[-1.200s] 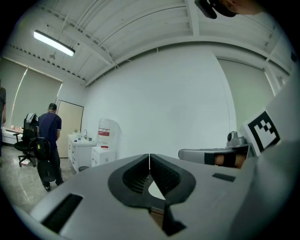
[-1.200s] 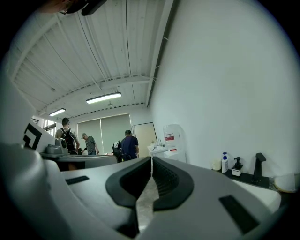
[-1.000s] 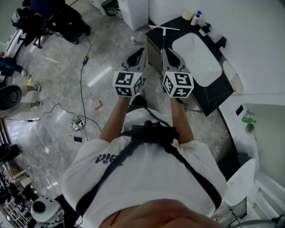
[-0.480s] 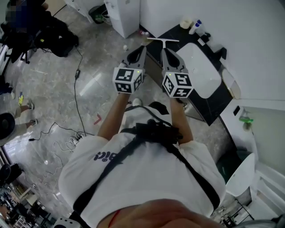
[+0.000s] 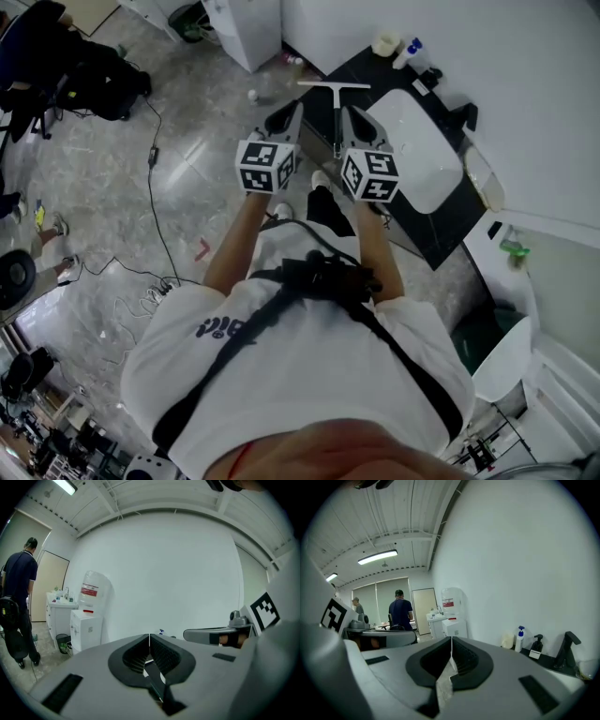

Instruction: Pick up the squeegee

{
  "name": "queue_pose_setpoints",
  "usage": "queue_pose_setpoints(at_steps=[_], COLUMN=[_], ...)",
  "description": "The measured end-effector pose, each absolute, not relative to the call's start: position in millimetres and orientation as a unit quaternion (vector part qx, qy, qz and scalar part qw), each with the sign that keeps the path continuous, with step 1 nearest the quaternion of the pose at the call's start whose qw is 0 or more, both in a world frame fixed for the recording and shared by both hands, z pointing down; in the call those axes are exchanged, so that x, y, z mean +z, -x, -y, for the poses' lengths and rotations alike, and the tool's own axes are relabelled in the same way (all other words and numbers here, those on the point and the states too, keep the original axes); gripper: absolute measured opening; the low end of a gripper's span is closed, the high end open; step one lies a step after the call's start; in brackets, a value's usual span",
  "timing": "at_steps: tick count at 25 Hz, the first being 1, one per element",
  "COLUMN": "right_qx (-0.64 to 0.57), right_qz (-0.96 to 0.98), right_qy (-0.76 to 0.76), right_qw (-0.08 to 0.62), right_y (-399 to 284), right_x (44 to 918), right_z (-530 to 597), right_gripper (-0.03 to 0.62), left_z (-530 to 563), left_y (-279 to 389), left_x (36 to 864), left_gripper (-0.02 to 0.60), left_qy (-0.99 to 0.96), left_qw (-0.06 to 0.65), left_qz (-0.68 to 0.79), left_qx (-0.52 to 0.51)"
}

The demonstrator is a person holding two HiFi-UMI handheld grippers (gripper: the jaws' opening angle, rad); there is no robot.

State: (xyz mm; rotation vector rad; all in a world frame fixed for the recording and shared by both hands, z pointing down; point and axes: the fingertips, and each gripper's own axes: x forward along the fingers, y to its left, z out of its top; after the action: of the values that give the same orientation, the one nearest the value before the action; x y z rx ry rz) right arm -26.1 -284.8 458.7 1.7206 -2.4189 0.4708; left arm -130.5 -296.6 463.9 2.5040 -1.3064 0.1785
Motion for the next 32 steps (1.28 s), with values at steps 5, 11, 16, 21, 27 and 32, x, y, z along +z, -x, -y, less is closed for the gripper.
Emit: queue_pose_setpoints(at_steps=[5,11,16,21,27,32], right_qx=[0.186,0.213,0.236,0.258,0.285,0.308], right_qz=[0.798,0.791,0.778,0.765,0.75,0.74], right_qy=[-0.564,-0.557,-0.561,-0.566,-0.565,-0.557], right_qw=[0.104,0.136,0.153,0.17,0.195,0.219], right_y=[10.7,1.9,-7.5,-19.2,-23.8,-22.8], right_x=[493.9,533.1,563.9,594.0,632.3,666.3], right_z=[319.8,346.9,360.0,370.3,377.6,380.9], right_gripper=[0.008,0.008,0.009,0.009,0.009,0.014], left_z=[323.4,347.0,359.6,370.7,381.4,389.6], left_y=[114.5,101.4,92.4,81.1,74.7,71.1], left_x=[492.9,527.5,558.4,581.9,607.0,627.5], left_gripper=[0.014,0.014,0.014,0.014,0.014,0.014], left_qy=[-0.871,-0.866,-0.864,-0.862,-0.857,-0.85], left_qw=[0.179,0.202,0.221,0.234,0.244,0.256], left_qz=[0.451,0.445,0.436,0.429,0.427,0.428], left_qx=[0.081,0.103,0.122,0.137,0.156,0.168])
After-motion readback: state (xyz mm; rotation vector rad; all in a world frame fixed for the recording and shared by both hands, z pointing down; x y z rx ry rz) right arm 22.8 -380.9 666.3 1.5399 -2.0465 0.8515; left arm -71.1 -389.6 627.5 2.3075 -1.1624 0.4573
